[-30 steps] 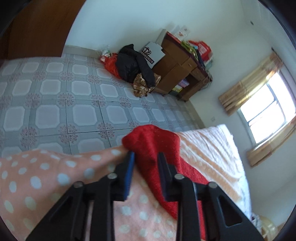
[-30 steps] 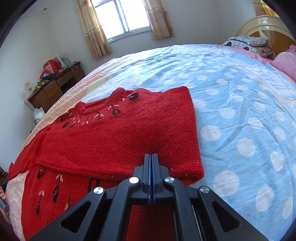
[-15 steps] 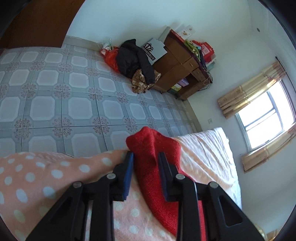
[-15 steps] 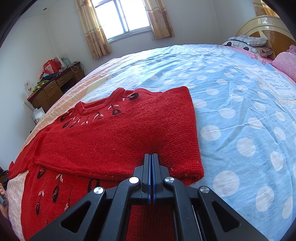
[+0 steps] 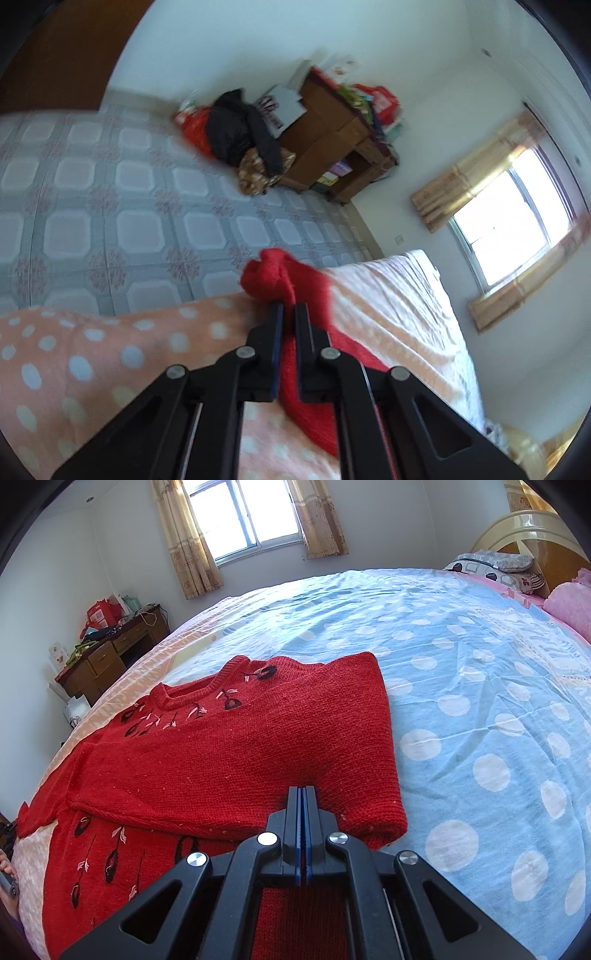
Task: Fold small clothes
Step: 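Lift the held sleeve and lay it across the body with the left tool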
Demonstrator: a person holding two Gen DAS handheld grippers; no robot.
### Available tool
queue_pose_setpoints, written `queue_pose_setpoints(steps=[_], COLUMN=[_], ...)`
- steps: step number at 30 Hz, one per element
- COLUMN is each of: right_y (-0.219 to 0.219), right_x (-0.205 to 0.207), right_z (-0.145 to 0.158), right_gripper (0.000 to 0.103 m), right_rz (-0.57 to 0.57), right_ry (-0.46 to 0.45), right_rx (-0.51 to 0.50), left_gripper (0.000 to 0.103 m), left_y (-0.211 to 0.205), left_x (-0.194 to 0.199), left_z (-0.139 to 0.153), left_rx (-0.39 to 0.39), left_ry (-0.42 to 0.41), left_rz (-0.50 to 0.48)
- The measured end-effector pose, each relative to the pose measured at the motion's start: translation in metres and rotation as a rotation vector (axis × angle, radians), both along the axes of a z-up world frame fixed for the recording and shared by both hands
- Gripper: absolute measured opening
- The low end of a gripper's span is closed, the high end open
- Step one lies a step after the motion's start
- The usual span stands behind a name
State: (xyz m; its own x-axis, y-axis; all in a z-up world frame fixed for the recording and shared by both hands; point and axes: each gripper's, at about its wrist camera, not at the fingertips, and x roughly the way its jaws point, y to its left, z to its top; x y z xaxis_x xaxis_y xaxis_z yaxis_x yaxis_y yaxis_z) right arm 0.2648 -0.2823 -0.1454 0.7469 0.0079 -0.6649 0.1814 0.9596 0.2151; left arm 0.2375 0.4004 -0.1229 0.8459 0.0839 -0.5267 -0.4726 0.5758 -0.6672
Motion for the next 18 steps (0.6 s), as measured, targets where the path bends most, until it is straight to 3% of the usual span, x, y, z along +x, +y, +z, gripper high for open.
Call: queue_pose_setpoints(steps=[9, 13, 15, 18], right_y=[0.0, 0.0, -0.001, -0.002], right_x=[0.0, 0.0, 0.0, 0.0], right_z=[0.0, 0.0, 0.0, -0.001], right_gripper=[0.0, 0.0, 0.0, 0.0], right_rz=[0.0, 0.0, 0.001, 0.002], right_ry=[0.0, -0.001, -0.002, -0.005], right_rx=[0.0, 0.004, 0.009, 0.016], left_gripper=[0.002, 0.005, 0.012, 0.059], left_y=[-0.078, -0.084, -0.072, -0.044], left_x=[0.021, 0.019, 0.007, -0.01], left_z=[0.057, 0.06, 0.058, 0.055], left_rx=[0.224, 0.221, 0.208, 0.208], left_ry=[-0.063, -0.011, -0.014, 0.015], left_rz=[-0.204, -0.138, -0.094, -0.018])
